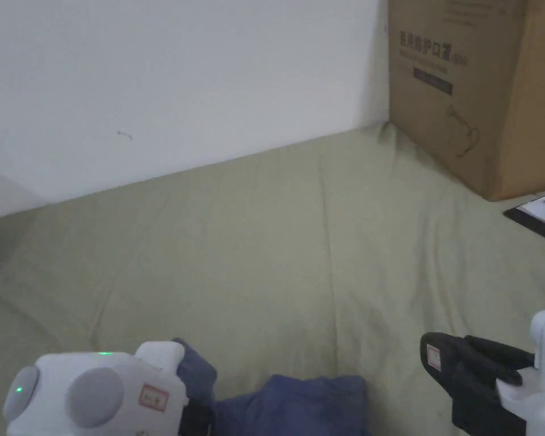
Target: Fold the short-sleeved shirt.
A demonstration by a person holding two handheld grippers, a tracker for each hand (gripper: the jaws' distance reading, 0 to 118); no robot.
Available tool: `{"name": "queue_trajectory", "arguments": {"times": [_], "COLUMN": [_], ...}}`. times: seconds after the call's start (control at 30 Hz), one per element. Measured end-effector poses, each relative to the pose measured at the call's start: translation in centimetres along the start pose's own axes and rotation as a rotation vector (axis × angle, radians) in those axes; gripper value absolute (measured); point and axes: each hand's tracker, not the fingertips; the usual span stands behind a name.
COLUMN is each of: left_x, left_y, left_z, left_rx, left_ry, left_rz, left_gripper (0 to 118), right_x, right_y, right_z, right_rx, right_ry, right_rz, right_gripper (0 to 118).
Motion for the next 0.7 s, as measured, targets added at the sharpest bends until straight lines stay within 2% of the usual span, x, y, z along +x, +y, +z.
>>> {"name": "queue_trajectory", "arguments": {"times": [0.07, 0.1, 0.13, 0.17, 0.2, 0.23, 0.27, 0.3, 0.37, 0.5, 0.53, 0.57, 0.6, 0.63, 0.67, 0.7], "left_x": [2.5, 3.3, 4.2, 4.9, 5.7, 6.0, 6.3, 6.2, 5.8, 3.4, 2.8, 2.2, 1.8, 1.5, 1.5, 1.4], "left_y": [1.3, 2.1, 2.5, 2.8, 3.0, 3.1, 3.0, 3.1, 2.9, 2.0, 1.9, 1.4, 0.9, 0.6, 0.5, 0.2], "left_z": [-2.1, -3.1, -4.2, -5.4, -6.3, -6.8, -6.8, -6.2, -4.9, -2.2, -1.8, -1.4, -1.1, -1.1, -1.3, -2.0], "left_rx": [-0.037, -0.017, -0.023, -0.040, -0.037, -0.032, -0.014, 0.030, 0.073, 0.098, 0.070, 0.127, 0.164, 0.166, 0.147, 0.126], "left_ry": [-0.116, -0.096, -0.151, -0.220, -0.322, -0.405, -0.454, -0.489, -0.485, -0.324, -0.274, -0.213, -0.165, -0.141, -0.114, -0.084], "left_rz": [0.043, 0.015, 0.029, 0.039, 0.040, 0.051, 0.065, 0.065, 0.086, 0.092, 0.071, 0.061, 0.041, 0.017, 0.005, -0.001], "left_gripper": [17, 23, 37, 70, 97, 114, 118, 117, 117, 117, 113, 96, 69, 33, 5, 4], "right_x": [0.6, 0.8, 1.1, 1.4, 1.7, 1.9, 2.0, 2.3, 2.8, 3.6, 3.6, 3.6, 3.6, 3.5, 3.5, 3.4], "right_y": [0.2, 0.3, 0.4, 0.4, 0.4, 0.5, 0.5, 0.5, 0.5, 0.3, 0.3, 0.2, 0.2, 0.1, 0.1, 0.1], "right_z": [0.6, 0.9, 1.1, 1.4, 1.7, 1.9, 2.0, 2.1, 2.3, 1.8, 1.7, 1.5, 1.4, 1.4, 1.2, 1.1], "right_rx": [0.006, 0.008, 0.012, 0.017, 0.020, 0.019, 0.017, 0.014, 0.006, -0.006, -0.010, -0.011, -0.013, -0.013, -0.014, -0.016], "right_ry": [-0.015, -0.025, -0.032, -0.038, -0.044, -0.051, -0.060, -0.066, -0.070, -0.075, -0.078, -0.077, -0.073, -0.068, -0.063, -0.060], "right_rz": [-0.015, -0.022, -0.028, -0.033, -0.037, -0.039, -0.042, -0.045, -0.069, -0.102, -0.105, -0.108, -0.111, -0.113, -0.112, -0.109], "right_gripper": [0, 0, 0, 0, 0, 0, 0, 0, 0, 0, 0, 0, 0, 0, 0, 0]}}
